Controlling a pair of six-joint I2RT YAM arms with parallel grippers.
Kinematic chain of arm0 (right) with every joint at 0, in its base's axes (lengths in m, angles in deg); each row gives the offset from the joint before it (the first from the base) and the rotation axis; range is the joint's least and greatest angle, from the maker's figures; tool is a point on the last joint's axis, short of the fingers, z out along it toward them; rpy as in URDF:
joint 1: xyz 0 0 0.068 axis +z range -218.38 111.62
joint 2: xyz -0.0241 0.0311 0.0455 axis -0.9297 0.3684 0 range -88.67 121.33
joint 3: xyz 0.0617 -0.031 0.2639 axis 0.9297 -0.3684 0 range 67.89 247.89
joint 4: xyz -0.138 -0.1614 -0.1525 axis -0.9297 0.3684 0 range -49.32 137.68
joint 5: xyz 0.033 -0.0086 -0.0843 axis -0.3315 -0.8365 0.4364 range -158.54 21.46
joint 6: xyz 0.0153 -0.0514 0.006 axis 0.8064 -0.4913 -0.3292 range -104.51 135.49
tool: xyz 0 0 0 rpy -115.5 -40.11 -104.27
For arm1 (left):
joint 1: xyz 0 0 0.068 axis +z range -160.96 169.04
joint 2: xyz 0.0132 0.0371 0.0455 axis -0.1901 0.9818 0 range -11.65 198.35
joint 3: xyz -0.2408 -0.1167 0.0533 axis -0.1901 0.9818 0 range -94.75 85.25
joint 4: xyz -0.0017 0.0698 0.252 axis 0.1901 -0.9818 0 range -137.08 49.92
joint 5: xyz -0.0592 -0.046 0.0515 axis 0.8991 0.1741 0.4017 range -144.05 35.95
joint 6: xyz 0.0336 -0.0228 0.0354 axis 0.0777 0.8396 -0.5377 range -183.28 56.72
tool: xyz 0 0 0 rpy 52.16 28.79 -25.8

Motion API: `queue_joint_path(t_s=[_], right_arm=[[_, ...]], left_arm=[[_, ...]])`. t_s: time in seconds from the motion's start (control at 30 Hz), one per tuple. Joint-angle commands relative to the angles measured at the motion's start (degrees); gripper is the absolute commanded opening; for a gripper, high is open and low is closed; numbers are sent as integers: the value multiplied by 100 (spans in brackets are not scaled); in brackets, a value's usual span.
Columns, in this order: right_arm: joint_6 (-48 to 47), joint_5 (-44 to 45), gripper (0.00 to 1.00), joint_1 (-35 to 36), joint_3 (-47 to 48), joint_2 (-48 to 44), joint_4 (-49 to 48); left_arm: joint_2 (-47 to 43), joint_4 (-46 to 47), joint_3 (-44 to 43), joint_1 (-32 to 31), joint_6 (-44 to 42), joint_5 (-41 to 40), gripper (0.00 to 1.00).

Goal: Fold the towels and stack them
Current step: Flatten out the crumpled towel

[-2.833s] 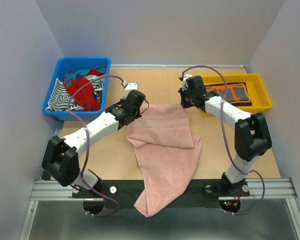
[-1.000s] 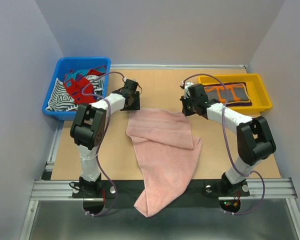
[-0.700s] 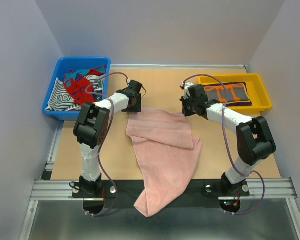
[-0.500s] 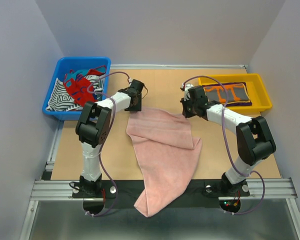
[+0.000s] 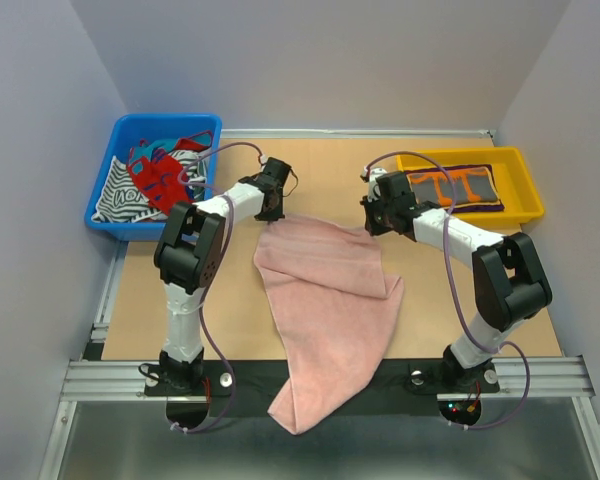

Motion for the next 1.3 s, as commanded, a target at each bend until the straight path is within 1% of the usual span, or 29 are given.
queue_joint_path(t_s=[0.0, 0.03, 0.07, 0.13, 0.2, 0.23, 0.27, 0.3, 0.4, 0.43, 0.5, 0.53, 0.6, 0.63, 0.67, 0.77, 0.8, 0.93, 1.07, 1.13, 1.17, 1.27], right_arm=[[-281, 230, 1, 33, 371, -172, -265], [-282, 413, 1, 24, 450, -181, -256], [-360, 563, 0, 24, 660, -181, -247], [-457, 687, 0, 7, 924, -199, -247], [-598, 871, 0, -28, 1416, -199, -247], [-685, 994, 0, -72, 1600, -199, -256], [-730, 1039, 1, -90, 1776, -190, -256], [-774, 1065, 1, -142, 2213, -173, -256], [-1037, 1162, 0, -187, 2927, -41, -256], [-1186, 1214, 1, -213, 3434, 12, -256], [-1301, 1250, 1, -231, 3885, 82, -256], [-1397, 1285, 0, -248, 4331, 143, -265], [-1494, 1294, 0, -266, 4729, 179, -256], [-1573, 1276, 1, -274, 5027, 170, -256], [-1617, 1242, 1, -275, 5187, 162, -256], [-1767, 1058, 0, -275, 5521, -4, -265], [-1785, 1004, 0, -275, 5557, -58, -274], [-1872, 732, 0, -266, 5566, -532, -317], [-1934, 319, 1, -275, 5487, -1207, -370], [-1987, 301, 0, -275, 5470, -1419, -370], [-2022, 57, 1, -275, 5469, -1525, -370], [-2083, -130, 1, -275, 5504, -1938, -379]], left_arm=[[-287, -641, -49, 58, -207, -517, 0], [-410, -668, -146, 58, -242, -519, 0], [-655, -694, -251, 58, -312, -797, 0], [-884, -799, -699, 66, -418, -1054, 0], [-1183, -861, -1067, 66, -593, -1406, 0], [-1254, -931, -1478, 66, -664, -1572, 0], [-1333, -949, -1700, 66, -751, -1643, 0], [-1464, -940, -2129, 66, -918, -1705, 0], [-1702, -844, -2772, 66, -1182, -1811, 0], [-1755, -765, -3210, 66, -1331, -1828, 0], [-1913, -651, -3590, 66, -1463, -1811, 0], [-2001, -494, -3888, 66, -1560, -1759, 0], [-2272, -256, -4127, 58, -1692, -1645, 0], [-2396, 50, -4137, 49, -1693, -1522, 0], [-2519, 201, -4137, 23, -1962, -1443, 0], [-2959, 597, -4111, -135, -2245, -1302, 0], [-3186, 685, -4084, -179, -2447, -1293, 0], [-3802, 1036, -3786, -390, -2782, -1047, 0], [-4470, 1151, -3636, -715, -3063, -758, 0], [-4655, 1143, -3671, -925, -3142, -625, 0], [-4752, 1125, -3688, -996, -3178, -442, 0], [-5086, 1081, -3759, -1076, -3143, 33, 0]])
